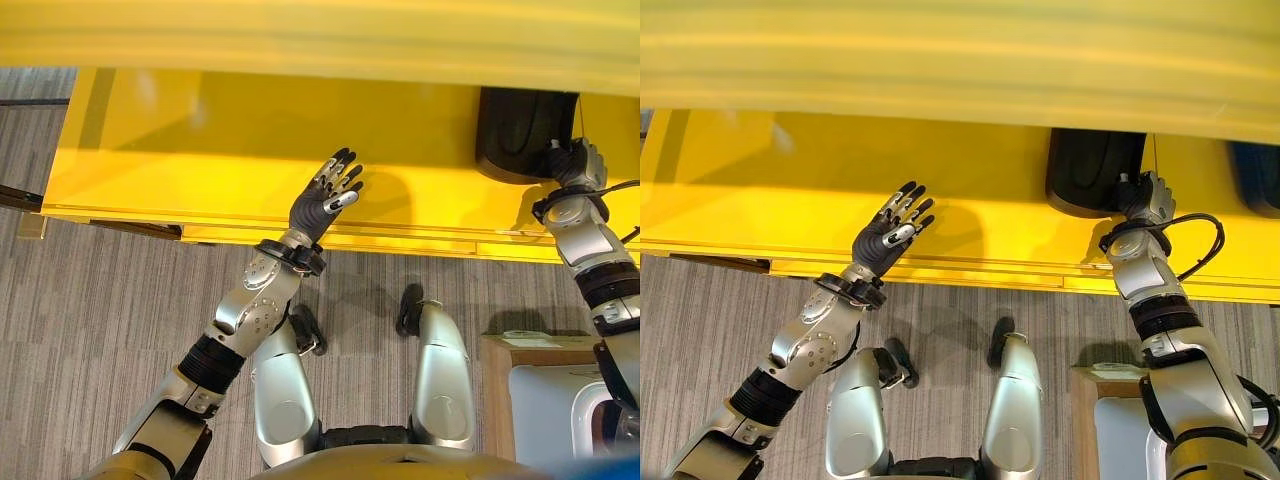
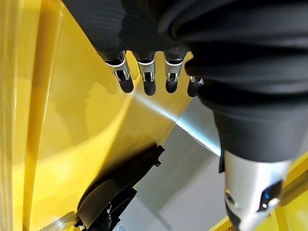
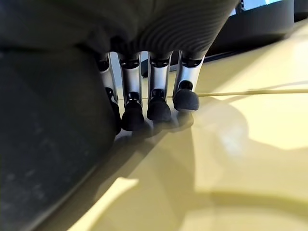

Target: Move parts from the plastic box to the shelf.

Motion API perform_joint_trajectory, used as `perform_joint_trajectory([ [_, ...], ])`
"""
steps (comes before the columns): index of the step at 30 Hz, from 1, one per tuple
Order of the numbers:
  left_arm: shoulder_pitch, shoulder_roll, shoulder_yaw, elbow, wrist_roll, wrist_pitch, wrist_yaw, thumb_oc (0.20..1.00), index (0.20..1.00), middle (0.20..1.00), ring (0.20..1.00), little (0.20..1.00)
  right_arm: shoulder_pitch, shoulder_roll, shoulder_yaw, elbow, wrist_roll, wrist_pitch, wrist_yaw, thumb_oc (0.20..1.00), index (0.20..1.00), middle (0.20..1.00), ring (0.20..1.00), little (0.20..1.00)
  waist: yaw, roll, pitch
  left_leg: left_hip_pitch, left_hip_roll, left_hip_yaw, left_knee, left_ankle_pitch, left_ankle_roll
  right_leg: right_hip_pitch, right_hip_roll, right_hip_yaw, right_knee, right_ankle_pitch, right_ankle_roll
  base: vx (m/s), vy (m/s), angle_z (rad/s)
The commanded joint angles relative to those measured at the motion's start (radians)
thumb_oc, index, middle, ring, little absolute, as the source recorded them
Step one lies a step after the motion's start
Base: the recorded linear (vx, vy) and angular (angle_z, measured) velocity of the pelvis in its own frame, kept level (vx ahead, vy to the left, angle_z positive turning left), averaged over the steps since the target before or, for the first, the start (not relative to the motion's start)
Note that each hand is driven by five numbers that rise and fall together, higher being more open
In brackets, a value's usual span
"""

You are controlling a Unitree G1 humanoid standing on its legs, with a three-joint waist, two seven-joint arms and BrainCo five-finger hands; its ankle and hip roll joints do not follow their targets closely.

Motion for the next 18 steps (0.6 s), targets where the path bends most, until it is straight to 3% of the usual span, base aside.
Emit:
perform_joint_trajectory([
  [1, 0.034, -0.023, -0.006, -0.106, 0.003, -0.017, -0.022, 1.0, 1.0, 1.0, 1.0, 1.0, -0.05, -0.026, 0.037, 0.059, -0.039, 0.0, 0.016, 0.2, 0.2, 0.2, 0.2, 0.2, 0.024, 0.016, -0.016, 0.045, -0.029, -0.026, -0.119, 0.057, -0.023, 0.043, -0.004, -0.033, 0.161, -0.152, 0.022, 0.0, 0.0, 0.0],
  [18, 0.034, -0.012, -0.015, -0.095, -0.017, -0.029, -0.033, 1.0, 1.0, 1.0, 1.0, 1.0, -0.144, -0.045, 0.121, 0.09, -0.167, -0.004, 0.048, 0.2, 0.2, 0.2, 0.2, 0.2, 0.038, 0.029, -0.016, 0.041, -0.031, -0.033, -0.116, 0.06, -0.028, 0.04, -0.019, -0.042, 0.164, -0.149, 0.025, 0.0, 0.0, 0.0],
])
